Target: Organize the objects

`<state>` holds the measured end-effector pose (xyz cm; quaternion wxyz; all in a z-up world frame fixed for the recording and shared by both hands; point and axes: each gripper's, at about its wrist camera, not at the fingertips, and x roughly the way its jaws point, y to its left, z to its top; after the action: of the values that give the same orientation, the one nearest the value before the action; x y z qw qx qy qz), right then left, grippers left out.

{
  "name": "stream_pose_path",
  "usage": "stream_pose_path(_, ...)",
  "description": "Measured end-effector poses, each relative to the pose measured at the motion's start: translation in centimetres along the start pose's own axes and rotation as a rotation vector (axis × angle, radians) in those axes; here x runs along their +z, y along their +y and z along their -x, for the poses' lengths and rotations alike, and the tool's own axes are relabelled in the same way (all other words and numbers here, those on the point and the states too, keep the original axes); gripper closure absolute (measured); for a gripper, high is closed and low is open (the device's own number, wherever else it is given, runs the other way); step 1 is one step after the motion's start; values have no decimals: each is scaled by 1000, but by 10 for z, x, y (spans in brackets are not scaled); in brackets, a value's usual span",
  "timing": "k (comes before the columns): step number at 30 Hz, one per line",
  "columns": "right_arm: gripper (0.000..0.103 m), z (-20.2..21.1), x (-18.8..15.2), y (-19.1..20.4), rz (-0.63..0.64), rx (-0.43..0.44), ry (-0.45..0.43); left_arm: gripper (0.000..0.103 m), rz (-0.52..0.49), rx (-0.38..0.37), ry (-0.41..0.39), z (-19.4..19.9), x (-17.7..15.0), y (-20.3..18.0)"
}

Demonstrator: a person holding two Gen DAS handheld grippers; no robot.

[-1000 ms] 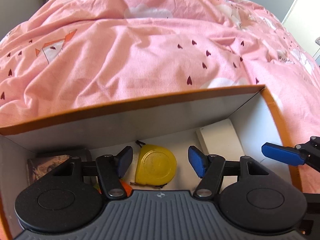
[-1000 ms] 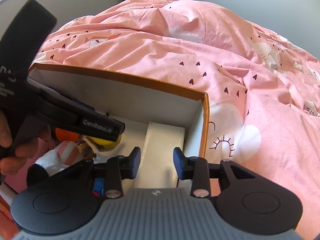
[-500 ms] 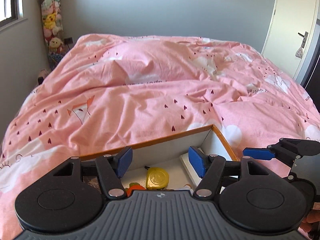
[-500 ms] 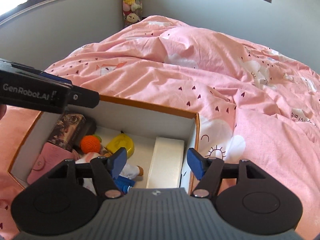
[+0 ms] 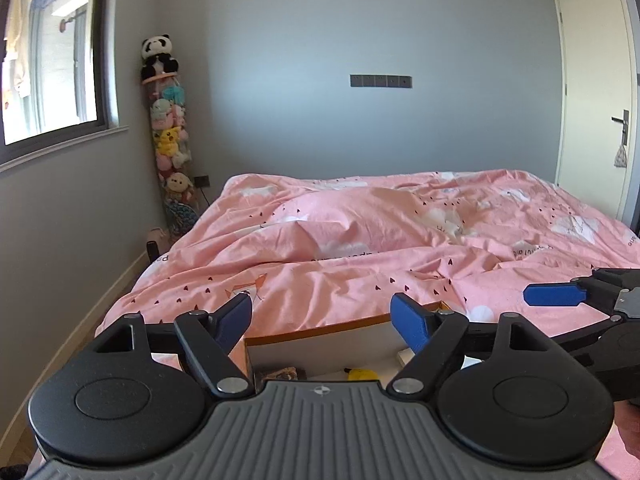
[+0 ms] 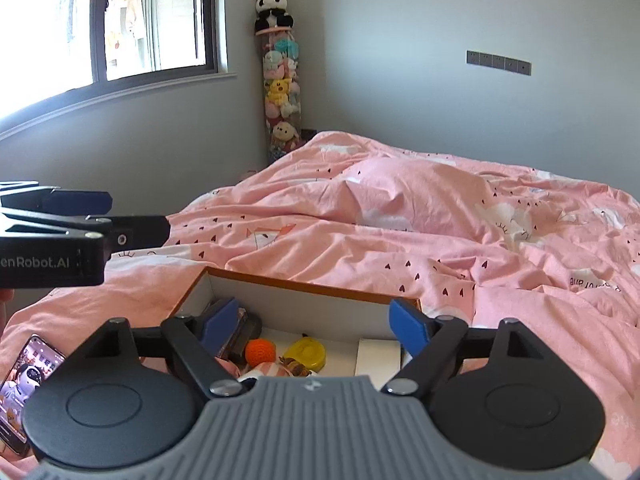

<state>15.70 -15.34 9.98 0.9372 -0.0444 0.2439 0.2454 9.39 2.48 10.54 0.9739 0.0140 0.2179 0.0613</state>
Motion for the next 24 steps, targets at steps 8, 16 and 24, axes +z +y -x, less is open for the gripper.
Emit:
stream_pose_path(8, 9, 39, -36, 14, -74, -62, -97, 7, -18, 111, -89, 27, -49, -11)
stream_pose_path(16, 5, 38, -86, 12, -186, -183, -59, 7, 28, 53, 28, 7, -91, -17)
stream_pose_path(24, 1, 18, -117, 2, -255, -234, -22, 7, 64, 69, 95, -3, -127, -15)
